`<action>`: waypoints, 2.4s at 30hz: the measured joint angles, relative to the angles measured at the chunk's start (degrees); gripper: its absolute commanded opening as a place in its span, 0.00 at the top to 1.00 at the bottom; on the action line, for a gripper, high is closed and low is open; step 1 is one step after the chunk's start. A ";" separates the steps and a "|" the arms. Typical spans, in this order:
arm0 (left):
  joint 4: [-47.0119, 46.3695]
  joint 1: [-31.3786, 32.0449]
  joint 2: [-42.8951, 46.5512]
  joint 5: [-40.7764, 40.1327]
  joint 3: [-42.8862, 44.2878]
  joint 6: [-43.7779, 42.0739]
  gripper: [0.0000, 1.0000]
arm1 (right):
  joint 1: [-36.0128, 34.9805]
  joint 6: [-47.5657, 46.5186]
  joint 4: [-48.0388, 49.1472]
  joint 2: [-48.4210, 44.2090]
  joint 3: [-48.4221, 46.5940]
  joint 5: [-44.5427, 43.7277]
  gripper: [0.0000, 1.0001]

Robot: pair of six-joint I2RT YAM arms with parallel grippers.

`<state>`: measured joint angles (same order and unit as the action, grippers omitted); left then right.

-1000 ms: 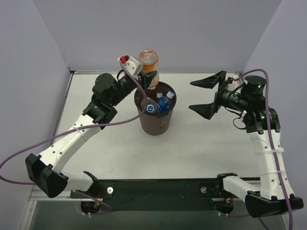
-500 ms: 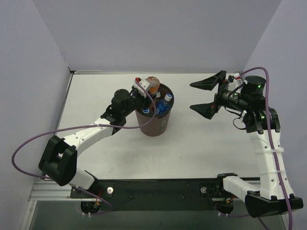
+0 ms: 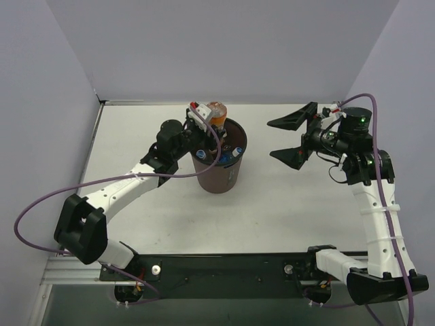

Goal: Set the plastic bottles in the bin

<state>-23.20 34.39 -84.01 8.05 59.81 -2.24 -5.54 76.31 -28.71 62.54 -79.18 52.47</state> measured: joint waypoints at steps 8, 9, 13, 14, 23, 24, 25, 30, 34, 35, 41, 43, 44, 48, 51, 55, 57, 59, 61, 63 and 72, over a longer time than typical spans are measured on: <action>9.49 0.00 6.34 -0.04 3.26 1.09 0.10 | 0.00 -1.29 -0.33 1.18 -0.09 -0.83 0.01; 10.21 0.00 6.93 0.11 3.34 1.18 0.10 | 0.00 -1.44 -0.31 1.33 -0.15 -0.85 0.01; 11.50 0.00 7.45 0.46 3.34 1.40 0.10 | 0.00 -1.68 -0.37 2.16 -0.66 -0.87 0.01; 11.98 0.00 7.43 0.39 3.32 1.44 0.11 | 0.00 -1.75 -0.39 2.40 -0.74 -0.87 0.01; 23.17 -1.20 8.07 -2.56 11.50 5.35 0.22 | 0.00 -2.34 -0.44 3.48 -0.98 -0.87 0.02; 24.41 -1.25 8.66 -2.80 12.63 5.73 0.21 | 0.00 -2.47 -0.44 3.48 -0.98 -0.87 0.02; 25.40 -1.27 9.57 -2.91 13.35 6.12 0.22 | 0.00 -2.49 -0.44 3.48 -0.98 -0.85 0.02; 26.77 -1.27 14.21 -2.89 12.61 6.49 0.30 | 0.00 -2.73 -0.44 3.48 -0.96 -0.85 0.02; 21.51 -1.27 15.52 -2.97 6.08 6.43 0.32 | 0.00 -2.89 -0.44 3.58 -0.98 -0.79 0.02; 19.61 -1.27 15.41 -3.15 3.82 6.43 0.33 | 0.00 -2.91 -0.44 3.67 -0.98 -0.76 0.02; 11.58 -1.11 11.19 -2.21 -2.27 6.12 0.38 | 0.00 -2.89 -0.44 4.02 -0.98 -0.59 0.02; 9.11 -1.07 9.68 -1.46 -2.27 5.88 0.38 | 0.00 -2.91 -0.44 4.02 -0.98 -0.59 0.02; 8.09 -0.96 9.09 -1.07 -2.27 5.57 0.38 | 0.00 -2.89 -0.44 4.02 -0.98 -0.59 0.02; 6.93 -0.37 7.91 -0.35 -1.75 3.76 0.37 | 0.02 -2.91 -0.44 4.02 -0.96 -0.59 0.02; 8.37 0.20 7.04 -0.11 -0.13 1.86 0.37 | 0.33 -2.91 -0.44 4.02 -0.96 -0.57 0.02; 10.71 1.07 5.97 -0.22 1.95 -0.57 0.37 | 0.33 -2.91 -0.44 4.02 -0.96 -0.59 0.02; 11.80 1.42 5.99 -0.81 2.49 -1.44 0.37 | 0.33 -2.89 -0.44 4.02 -0.96 -0.59 0.02; 12.87 1.66 6.19 -1.57 2.97 -1.73 0.37 | 0.33 -2.91 -0.44 4.02 -0.96 -0.59 0.02; 14.47 1.77 6.64 -2.10 3.58 -2.14 0.37 | 0.33 -2.89 -0.44 4.00 -0.94 -0.61 0.02; 16.28 1.86 7.17 -2.86 4.70 -3.30 0.37 | 0.33 -2.91 -0.44 3.98 -0.94 -0.59 0.02; 14.73 1.84 11.10 -5.22 5.99 -10.64 0.35 | 0.37 -2.89 -0.46 3.98 -0.68 -0.59 0.02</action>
<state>-8.47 36.23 -72.90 2.83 65.80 -12.88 -5.17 73.43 -29.17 66.52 -79.85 51.88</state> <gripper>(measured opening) 0.736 0.983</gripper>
